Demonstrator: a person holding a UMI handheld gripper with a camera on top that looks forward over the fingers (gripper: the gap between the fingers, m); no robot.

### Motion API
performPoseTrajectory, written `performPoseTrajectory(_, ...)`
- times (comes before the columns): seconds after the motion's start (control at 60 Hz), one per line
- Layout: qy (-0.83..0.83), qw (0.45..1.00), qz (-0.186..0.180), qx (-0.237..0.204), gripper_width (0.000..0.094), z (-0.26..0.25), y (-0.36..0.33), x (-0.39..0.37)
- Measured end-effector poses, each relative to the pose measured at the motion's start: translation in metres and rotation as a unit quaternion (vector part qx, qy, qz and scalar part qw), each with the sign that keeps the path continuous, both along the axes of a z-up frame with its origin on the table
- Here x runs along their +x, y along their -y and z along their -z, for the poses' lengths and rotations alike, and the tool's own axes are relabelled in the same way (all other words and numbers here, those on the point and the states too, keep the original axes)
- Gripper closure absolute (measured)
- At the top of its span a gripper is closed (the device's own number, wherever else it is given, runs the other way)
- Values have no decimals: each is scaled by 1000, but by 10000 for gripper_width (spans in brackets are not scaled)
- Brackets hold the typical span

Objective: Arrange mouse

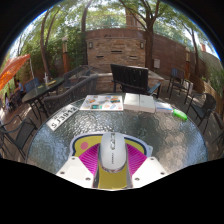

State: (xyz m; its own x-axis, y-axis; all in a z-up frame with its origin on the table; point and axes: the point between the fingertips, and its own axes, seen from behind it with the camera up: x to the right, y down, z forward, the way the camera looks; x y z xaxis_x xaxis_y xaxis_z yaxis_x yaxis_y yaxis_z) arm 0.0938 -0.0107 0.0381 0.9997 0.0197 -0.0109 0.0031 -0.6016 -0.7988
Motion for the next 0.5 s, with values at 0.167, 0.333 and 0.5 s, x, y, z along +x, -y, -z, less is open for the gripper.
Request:
performPoseTrajectory(0.167,-15,999,1,-45,366,48,9,-9)
performPoseTrajectory(0.333,5,1000,-5,-23,77,-8,27,-5)
performPoseTrajectory(0.5,22,1000,2,-14,79,-85,83,-12)
